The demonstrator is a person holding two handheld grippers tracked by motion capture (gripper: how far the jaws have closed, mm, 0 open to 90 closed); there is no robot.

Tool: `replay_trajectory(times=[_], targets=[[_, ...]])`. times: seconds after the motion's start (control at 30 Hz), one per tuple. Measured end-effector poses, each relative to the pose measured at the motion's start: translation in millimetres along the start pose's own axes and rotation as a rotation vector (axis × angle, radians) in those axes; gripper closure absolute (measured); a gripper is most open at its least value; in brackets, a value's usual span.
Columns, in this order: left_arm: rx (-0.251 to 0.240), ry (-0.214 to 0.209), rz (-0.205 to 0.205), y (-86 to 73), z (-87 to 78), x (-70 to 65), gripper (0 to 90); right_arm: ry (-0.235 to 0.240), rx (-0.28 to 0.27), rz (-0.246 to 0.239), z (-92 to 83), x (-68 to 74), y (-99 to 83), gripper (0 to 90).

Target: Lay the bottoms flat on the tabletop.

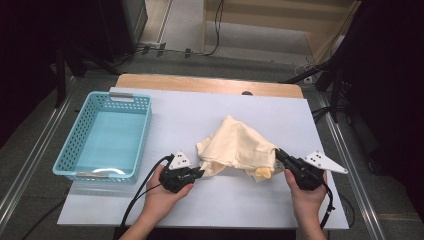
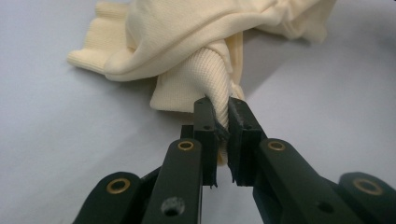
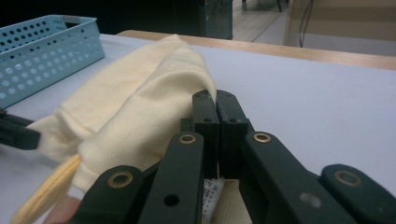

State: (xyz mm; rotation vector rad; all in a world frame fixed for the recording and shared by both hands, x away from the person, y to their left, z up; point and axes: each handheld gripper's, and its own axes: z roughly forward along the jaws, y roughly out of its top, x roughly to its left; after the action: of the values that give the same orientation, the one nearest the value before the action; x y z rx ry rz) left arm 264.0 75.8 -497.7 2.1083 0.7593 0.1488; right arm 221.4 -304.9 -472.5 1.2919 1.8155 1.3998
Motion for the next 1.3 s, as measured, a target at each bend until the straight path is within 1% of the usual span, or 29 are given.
replay_trajectory(times=[0.1,0.17,0.23,0.27,0.3,0.33,0.4,0.43,0.47,0.5,0.53,0.6,0.63,0.67,0.7,0.77,0.8,0.83,0.87,0.93,0.97,1.0,1.13,1.23,1.27,1.3], targets=[[0.008,-0.019,0.012,-2.8,-2.3,-6.2,83.5,-0.015,0.001,0.016,-3.6,-9.1,-2.0,86.5],[0.014,-0.034,0.022,-5.1,-3.9,-10.6,83.5,-0.026,0.004,0.029,-4.9,-13.3,-3.2,86.5],[0.022,-0.050,0.029,-6.5,-6.0,-14.2,83.5,-0.030,0.007,0.032,-5.2,-16.8,-4.3,86.5],[0.021,-0.067,0.029,-7.8,-7.0,-17.0,83.5,-0.034,0.009,0.038,-5.2,-17.7,-4.9,86.5],[0.027,-0.075,0.038,-8.9,-7.8,-19.6,83.6,-0.036,0.012,0.042,-4.8,-19.4,-6.1,86.5],[0.030,-0.078,0.045,-9.9,-7.6,-21.8,83.6,-0.040,0.016,0.041,-4.2,-20.9,-7.4,86.5],[0.053,-0.078,0.079,-12.5,-5.7,-26.5,83.5,-0.050,0.028,0.053,-2.6,-23.7,-10.6,86.4],[0.063,-0.073,0.089,-13.3,-3.8,-27.1,83.5,-0.052,0.035,0.052,-1.7,-24.6,-12.3,86.3],[0.061,-0.075,0.085,-13.9,-2.6,-26.1,83.3,-0.047,0.041,0.049,-0.9,-24.9,-13.5,85.8],[0.051,-0.085,0.071,-14.4,-2.3,-24.7,83.0,-0.047,0.043,0.050,-0.6,-24.4,-14.0,83.3],[0.046,-0.082,0.065,-14.7,-2.5,-23.7,82.7,-0.051,0.036,0.046,-0.5,-23.4,-13.6,78.2],[0.039,-0.081,0.060,-15.0,-3.2,-21.9,80.1,-0.045,0.028,0.040,-1.0,-20.8,-11.2,68.6],[0.037,-0.079,0.056,-14.8,-3.4,-20.7,76.8,-0.041,0.012,0.027,-2.1,-17.5,-8.5,62.2],[0.037,-0.077,0.053,-14.8,-3.5,-20.1,73.8,-0.051,-0.002,0.015,-3.5,-14.1,-5.7,55.5],[0.034,-0.077,0.047,-14.7,-3.6,-19.4,73.3,-0.052,-0.008,0.009,-4.1,-11.3,-3.3,52.4],[0.034,-0.077,0.046,-14.6,-2.7,-19.5,73.3,-0.023,-0.022,-0.014,-4.2,-1.9,2.7,49.0],[0.033,-0.078,0.046,-14.6,-2.1,-19.8,73.6,-0.006,-0.024,-0.037,-3.1,5.9,5.3,47.3],[0.034,-0.078,0.048,-14.4,-1.3,-20.4,73.7,0.007,-0.020,-0.056,-1.8,10.7,6.4,46.7],[0.032,-0.074,0.046,-14.4,-0.6,-21.0,73.8,0.024,-0.015,-0.083,0.9,19.4,7.6,46.1],[0.030,-0.074,0.045,-14.3,0.3,-21.6,74.1,0.061,-0.006,-0.115,6.4,33.1,7.6,46.1],[0.031,-0.073,0.047,-14.3,0.4,-21.6,74.8,0.072,-0.001,-0.123,8.7,38.1,7.1,46.0],[0.029,-0.071,0.046,-14.4,0.4,-21.4,75.2,0.093,0.007,-0.134,13.0,45.5,5.6,45.9],[0.029,-0.070,0.043,-14.5,0.6,-20.4,78.4,0.163,0.054,-0.156,29.1,66.9,-3.5,44.7],[0.034,-0.076,0.044,-14.6,1.2,-19.6,80.6,0.190,0.091,-0.181,40.5,81.0,-11.9,43.2],[0.037,-0.076,0.043,-14.6,1.3,-19.4,80.9,0.201,0.095,-0.196,44.3,85.1,-14.1,42.4],[0.037,-0.076,0.042,-14.8,1.5,-19.5,81.2,0.203,0.106,-0.202,47.2,89.2,-16.5,41.3]])
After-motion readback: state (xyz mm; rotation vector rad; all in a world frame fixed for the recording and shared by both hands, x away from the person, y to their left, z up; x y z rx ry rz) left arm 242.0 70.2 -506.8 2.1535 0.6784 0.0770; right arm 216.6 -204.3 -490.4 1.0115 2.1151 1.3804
